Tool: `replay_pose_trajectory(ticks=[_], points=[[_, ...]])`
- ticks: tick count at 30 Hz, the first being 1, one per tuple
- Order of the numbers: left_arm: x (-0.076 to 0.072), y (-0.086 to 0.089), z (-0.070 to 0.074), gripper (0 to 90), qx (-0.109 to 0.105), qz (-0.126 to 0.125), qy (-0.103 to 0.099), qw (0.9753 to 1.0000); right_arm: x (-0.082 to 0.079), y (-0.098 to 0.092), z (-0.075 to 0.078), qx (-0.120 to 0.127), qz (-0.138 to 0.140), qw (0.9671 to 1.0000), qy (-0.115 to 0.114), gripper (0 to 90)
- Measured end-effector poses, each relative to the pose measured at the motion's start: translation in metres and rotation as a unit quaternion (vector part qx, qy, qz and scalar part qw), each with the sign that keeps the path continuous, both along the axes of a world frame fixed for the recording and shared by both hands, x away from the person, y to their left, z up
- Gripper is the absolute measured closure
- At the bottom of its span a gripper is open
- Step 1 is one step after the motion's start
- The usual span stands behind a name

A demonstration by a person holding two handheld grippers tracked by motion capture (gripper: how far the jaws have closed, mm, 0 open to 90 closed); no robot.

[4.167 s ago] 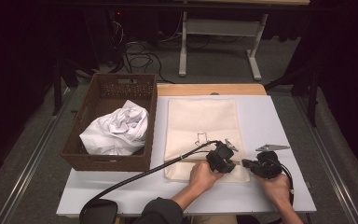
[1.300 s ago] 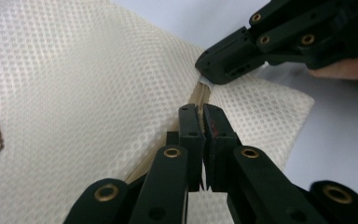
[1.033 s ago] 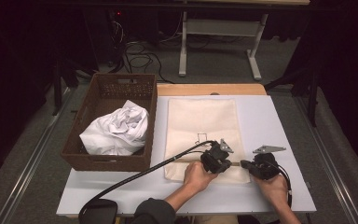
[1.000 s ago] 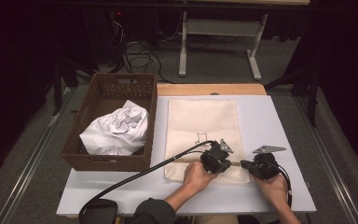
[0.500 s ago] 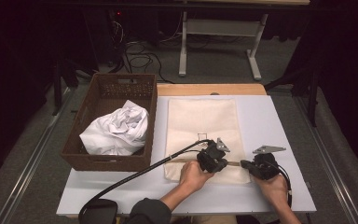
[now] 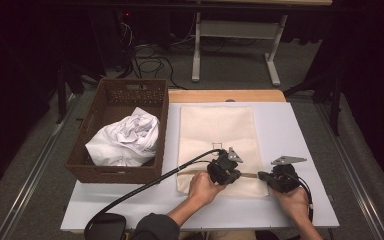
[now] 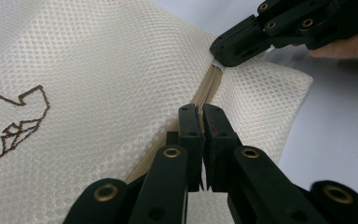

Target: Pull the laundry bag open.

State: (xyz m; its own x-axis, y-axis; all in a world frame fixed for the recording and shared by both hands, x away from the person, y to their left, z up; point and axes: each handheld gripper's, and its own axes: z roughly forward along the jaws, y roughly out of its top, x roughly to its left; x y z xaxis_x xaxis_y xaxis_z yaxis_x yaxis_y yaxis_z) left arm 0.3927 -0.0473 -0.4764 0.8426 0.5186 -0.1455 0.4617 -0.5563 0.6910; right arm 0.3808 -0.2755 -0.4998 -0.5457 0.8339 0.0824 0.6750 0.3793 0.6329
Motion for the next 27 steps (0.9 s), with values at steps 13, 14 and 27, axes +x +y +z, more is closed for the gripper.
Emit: replay_pose_trajectory(ticks=[13,14,27], points=[[0.0,0.013,0.0,86.7,-0.004,0.014,0.016,0.9998,0.002,0.003,0.001,-0.019,0.013,0.9997,0.002,90.0],[0.0,0.015,0.001,86.7,-0.005,0.017,0.016,0.9997,0.002,0.004,0.002,-0.024,0.016,0.9996,0.005,90.0],[0.0,0.026,-0.003,86.7,-0.025,0.032,0.033,0.9986,0.005,0.003,0.003,-0.034,0.041,0.9986,0.005,90.0]])
